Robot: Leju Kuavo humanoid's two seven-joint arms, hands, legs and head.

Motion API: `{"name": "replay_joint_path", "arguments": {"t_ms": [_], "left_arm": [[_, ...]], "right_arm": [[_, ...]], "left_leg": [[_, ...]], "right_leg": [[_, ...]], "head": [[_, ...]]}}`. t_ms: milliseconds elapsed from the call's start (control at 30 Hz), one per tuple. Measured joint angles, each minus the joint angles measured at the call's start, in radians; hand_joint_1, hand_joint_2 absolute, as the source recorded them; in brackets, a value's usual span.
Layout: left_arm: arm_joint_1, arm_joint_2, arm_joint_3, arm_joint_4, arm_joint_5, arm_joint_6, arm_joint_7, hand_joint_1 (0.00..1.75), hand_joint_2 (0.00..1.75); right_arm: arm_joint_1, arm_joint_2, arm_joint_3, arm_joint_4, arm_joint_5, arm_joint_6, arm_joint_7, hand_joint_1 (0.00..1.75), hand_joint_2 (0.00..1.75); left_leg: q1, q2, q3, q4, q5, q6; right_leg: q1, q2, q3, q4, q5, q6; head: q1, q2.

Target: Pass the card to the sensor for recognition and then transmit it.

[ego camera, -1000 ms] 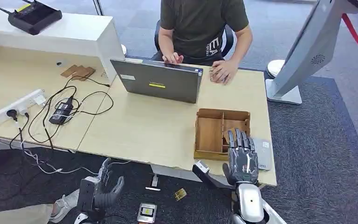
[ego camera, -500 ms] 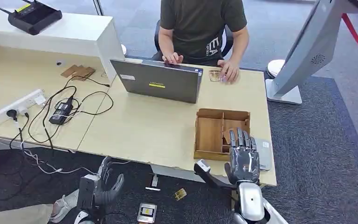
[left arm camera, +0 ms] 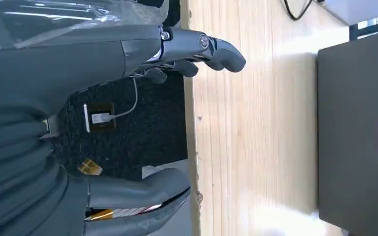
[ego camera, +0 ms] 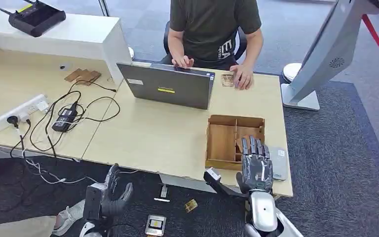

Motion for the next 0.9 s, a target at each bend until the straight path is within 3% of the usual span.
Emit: {"name": "replay_joint_path", "arguments": {"t_ms": [367,400,433,467,700,733,900], "left_arm": [[0.007,-0.024,0.040,0.005,-0.047,-0.039,0.018,0.00,1.75],[0.008,-0.027,0.046,0.006,-0.053,-0.043,0.020,0.00,1.75],[0.008,-0.028,0.048,0.006,-0.056,-0.046,0.021,0.00,1.75],[0.008,-0.029,0.051,0.006,-0.056,-0.051,0.023,0.00,1.75],[0.011,-0.040,0.074,0.010,-0.053,-0.075,0.030,0.00,1.75],[0.012,-0.041,0.076,0.011,-0.053,-0.077,0.030,0.00,1.75],[0.015,-0.045,0.088,0.012,-0.050,-0.087,0.030,0.00,1.75]], "right_arm": [[0.005,0.001,-0.021,-0.001,-0.016,0.025,0.001,0.02,1.75],[0.009,0.001,-0.024,-0.002,-0.018,0.030,0.003,0.17,1.75],[0.011,0.001,-0.026,-0.006,-0.018,0.036,0.003,0.58,1.75],[0.012,0.001,-0.027,-0.006,-0.022,0.045,0.004,1.52,1.75],[0.018,0.004,-0.028,-0.006,-0.061,0.105,0.006,1.55,1.75],[0.019,0.004,-0.028,-0.006,-0.065,0.111,0.006,1.62,1.75],[0.018,0.009,-0.028,-0.006,-0.084,0.138,0.006,1.59,1.75]], "left_leg": [[0.000,0.000,0.000,0.000,0.000,0.000],[0.000,0.000,0.000,0.000,0.000,0.000],[0.000,0.000,0.000,0.000,0.000,0.000],[0.000,0.000,0.000,0.000,0.000,0.000],[0.000,0.000,0.000,0.000,0.000,0.000],[0.000,0.000,0.000,0.000,0.000,0.000],[0.000,0.000,0.000,0.000,0.000,0.000]], "right_leg": [[0.000,0.000,0.000,0.000,0.000,0.000],[0.000,0.000,0.000,0.000,0.000,0.000],[0.000,0.000,0.000,0.000,0.000,0.000],[0.000,0.000,0.000,0.000,0.000,0.000],[0.000,0.000,0.000,0.000,0.000,0.000],[0.000,0.000,0.000,0.000,0.000,0.000],[0.000,0.000,0.000,0.000,0.000,0.000]], "head": [[0.000,0.000],[0.000,0.000],[0.000,0.000],[0.000,0.000],[0.000,0.000],[0.000,0.000],[0.000,0.000]]}}
